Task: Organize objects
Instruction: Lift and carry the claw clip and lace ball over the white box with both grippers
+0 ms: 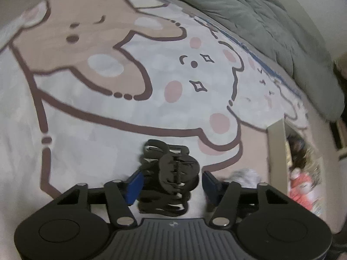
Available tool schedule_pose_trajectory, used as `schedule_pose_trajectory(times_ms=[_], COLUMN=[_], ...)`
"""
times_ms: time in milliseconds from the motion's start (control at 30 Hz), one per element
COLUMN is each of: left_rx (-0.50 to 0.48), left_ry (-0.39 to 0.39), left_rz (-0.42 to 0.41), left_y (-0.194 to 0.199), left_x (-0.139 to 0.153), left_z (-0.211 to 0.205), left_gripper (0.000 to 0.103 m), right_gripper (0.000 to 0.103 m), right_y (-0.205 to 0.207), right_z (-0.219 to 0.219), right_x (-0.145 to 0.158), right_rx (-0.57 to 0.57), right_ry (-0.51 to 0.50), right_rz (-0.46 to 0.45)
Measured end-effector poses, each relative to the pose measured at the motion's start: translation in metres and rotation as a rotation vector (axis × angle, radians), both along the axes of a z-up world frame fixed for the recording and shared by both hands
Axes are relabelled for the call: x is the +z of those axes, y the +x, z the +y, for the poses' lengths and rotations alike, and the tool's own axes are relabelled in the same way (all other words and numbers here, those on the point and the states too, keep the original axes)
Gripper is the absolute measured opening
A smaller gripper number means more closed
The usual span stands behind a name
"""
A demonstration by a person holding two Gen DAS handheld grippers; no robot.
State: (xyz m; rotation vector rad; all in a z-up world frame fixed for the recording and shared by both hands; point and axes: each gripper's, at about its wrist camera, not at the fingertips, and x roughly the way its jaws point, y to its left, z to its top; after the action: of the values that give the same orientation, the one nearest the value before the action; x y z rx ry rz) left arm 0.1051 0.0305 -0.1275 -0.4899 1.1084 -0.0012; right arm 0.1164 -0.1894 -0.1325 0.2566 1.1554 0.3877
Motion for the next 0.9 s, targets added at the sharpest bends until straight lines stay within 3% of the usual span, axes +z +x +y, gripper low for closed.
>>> schedule_pose_trajectory(times_ms=[167,333,500,600,900], left_rx=[-0.063,-0.16,-0.167,-0.175,-0.148], left_ry=[0.075,0.198,0.193,0.205,0.138], left_rz=[-0.008,-0.073,-0.084,-0.129,-0.245], left_y=[-0.003,-0.007,-0.007,-0.007,-0.002], left_x=[0.002,0.01,0.012,0.023,0.065], left_z=[-0.011,-0.028,-0.025,-0.024,-0.019], left_gripper=[0.057,0.044,0.044,0.043,0.043], right_gripper=[0.038,0.038,0.038,0.038,0.038], right_y=[-0.006,-0.01,-0.013,-0.013,-0.007], right_z=[-0.011,-0.012,-0.014,-0.017,-0.04], right_x=[0.007,0.012,0.016,0.025,0.067], right_rx=[-0.006,0.0,0.0,0.003,-0.048], right_ry=[-0.034,-0.051,-0.054,-0.056,-0.054], right_rz=[-0.014,-0.036,-0.063,-0.104,-0.247])
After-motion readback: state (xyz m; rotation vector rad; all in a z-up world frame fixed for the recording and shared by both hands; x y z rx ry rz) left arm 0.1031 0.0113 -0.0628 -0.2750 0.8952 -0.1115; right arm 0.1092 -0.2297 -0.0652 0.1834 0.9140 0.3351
